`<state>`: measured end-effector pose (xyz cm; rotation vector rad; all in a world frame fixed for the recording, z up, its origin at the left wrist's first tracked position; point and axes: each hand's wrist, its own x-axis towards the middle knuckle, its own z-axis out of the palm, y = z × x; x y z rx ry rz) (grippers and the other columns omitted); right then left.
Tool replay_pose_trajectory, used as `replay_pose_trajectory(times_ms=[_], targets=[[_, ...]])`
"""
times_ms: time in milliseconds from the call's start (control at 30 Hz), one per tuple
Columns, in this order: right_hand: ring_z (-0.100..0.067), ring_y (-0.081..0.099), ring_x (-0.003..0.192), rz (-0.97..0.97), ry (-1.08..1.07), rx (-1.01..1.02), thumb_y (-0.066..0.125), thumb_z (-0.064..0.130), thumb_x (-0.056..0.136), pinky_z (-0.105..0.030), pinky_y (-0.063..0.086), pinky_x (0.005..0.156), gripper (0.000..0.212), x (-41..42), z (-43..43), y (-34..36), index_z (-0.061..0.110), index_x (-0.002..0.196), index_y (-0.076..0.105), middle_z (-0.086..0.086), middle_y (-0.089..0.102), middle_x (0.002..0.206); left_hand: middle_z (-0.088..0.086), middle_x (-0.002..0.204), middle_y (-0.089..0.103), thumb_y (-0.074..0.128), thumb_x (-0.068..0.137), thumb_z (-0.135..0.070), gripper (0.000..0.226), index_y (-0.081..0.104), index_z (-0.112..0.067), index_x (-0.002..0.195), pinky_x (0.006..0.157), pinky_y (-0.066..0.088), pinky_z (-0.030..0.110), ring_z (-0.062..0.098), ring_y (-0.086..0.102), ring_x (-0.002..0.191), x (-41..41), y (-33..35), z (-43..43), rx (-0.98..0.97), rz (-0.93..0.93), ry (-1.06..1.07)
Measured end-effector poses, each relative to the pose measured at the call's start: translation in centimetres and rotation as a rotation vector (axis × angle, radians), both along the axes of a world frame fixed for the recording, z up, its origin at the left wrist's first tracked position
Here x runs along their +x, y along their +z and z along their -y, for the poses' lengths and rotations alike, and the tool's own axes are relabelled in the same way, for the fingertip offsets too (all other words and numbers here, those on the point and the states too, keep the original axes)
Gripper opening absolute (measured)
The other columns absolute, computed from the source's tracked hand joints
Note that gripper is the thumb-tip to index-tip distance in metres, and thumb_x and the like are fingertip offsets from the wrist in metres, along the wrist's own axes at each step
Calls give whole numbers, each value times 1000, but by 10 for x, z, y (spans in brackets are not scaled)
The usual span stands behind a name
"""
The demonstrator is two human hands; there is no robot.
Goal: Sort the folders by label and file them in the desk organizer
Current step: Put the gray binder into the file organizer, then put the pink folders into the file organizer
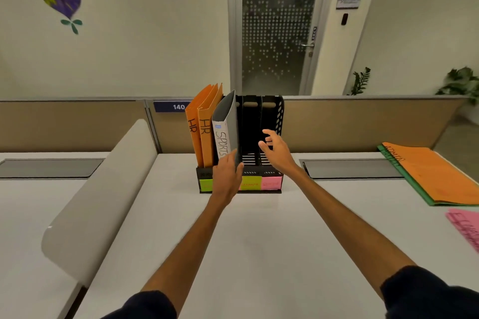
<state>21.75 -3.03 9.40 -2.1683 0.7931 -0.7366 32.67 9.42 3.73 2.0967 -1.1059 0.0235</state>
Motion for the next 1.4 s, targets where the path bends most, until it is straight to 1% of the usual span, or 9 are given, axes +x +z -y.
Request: replay_pose_trajectory(times_ms=[100, 233, 433, 567, 733, 833, 1033, 1200, 1400], targets=[[-24, 50, 127, -16, -49, 11, 48, 27, 101, -38, 44, 105, 47, -29, -2, -3, 12, 144, 39, -14, 47, 142, 7, 146, 48, 48, 101, -30, 50, 38, -13, 147, 113, 35, 43, 24, 40, 138, -19, 0, 2, -13, 2, -33], [-24, 49, 127, -41, -114, 5, 48, 26, 101, -34, 42, 102, 45, -70, 2, -10, 8, 142, 41, -14, 48, 140, 9, 145, 49, 44, 102, -33, 49, 39, -13, 147, 113, 36, 46, 24, 43, 135, -49, -3, 11, 16, -15, -78], [-28, 51, 123, -54, -225, 91, 49, 24, 101, -38, 42, 103, 41, -140, 17, -27, 6, 137, 45, -17, 51, 134, 8, 146, 47, 40, 103, -33, 47, 41, -12, 145, 109, 36, 39, 24, 43, 134, -102, -16, 35, 95, -1, -167], [-28, 52, 123, -74, -295, 146, 51, 24, 100, -37, 43, 101, 42, -195, 36, -37, 5, 137, 45, -18, 49, 136, 7, 148, 45, 39, 103, -33, 46, 41, -13, 145, 113, 34, 42, 24, 41, 136, -144, -23, 54, 123, -12, -223], [-28, 50, 126, -89, -367, 199, 52, 23, 100, -37, 42, 101, 41, -273, 70, -46, 5, 136, 46, -17, 49, 138, 8, 150, 42, 38, 104, -35, 47, 39, -13, 146, 115, 30, 43, 24, 37, 139, -208, -31, 89, 163, -51, -265], [-28, 49, 127, -110, -398, 214, 51, 25, 100, -35, 41, 101, 43, -320, 97, -49, 6, 138, 44, -16, 48, 140, 8, 150, 41, 36, 104, -35, 47, 39, -13, 146, 114, 28, 42, 24, 36, 140, -249, -35, 114, 180, -56, -291], [-29, 49, 126, -90, -492, 272, 54, 22, 99, -43, 45, 102, 47, -408, 145, -56, 5, 140, 39, -19, 46, 140, 5, 148, 44, 36, 104, -37, 46, 40, -16, 144, 112, 29, 42, 24, 39, 137, -332, -46, 169, 222, -68, -339], [-32, 49, 125, -134, -530, 299, 55, 21, 98, -43, 42, 103, 50, -478, 180, -65, 6, 141, 36, -18, 45, 141, 6, 148, 45, 37, 103, -36, 45, 42, -15, 143, 111, 31, 43, 24, 41, 136, -399, -58, 207, 239, -75, -367], [-32, 48, 128, -170, -586, 319, 53, 23, 99, -40, 41, 104, 50, -555, 209, -76, 6, 143, 36, -19, 44, 142, 7, 149, 43, 35, 105, -31, 43, 41, -15, 144, 114, 30, 45, 24, 40, 136, -470, -69, 240, 256, -141, -400]])
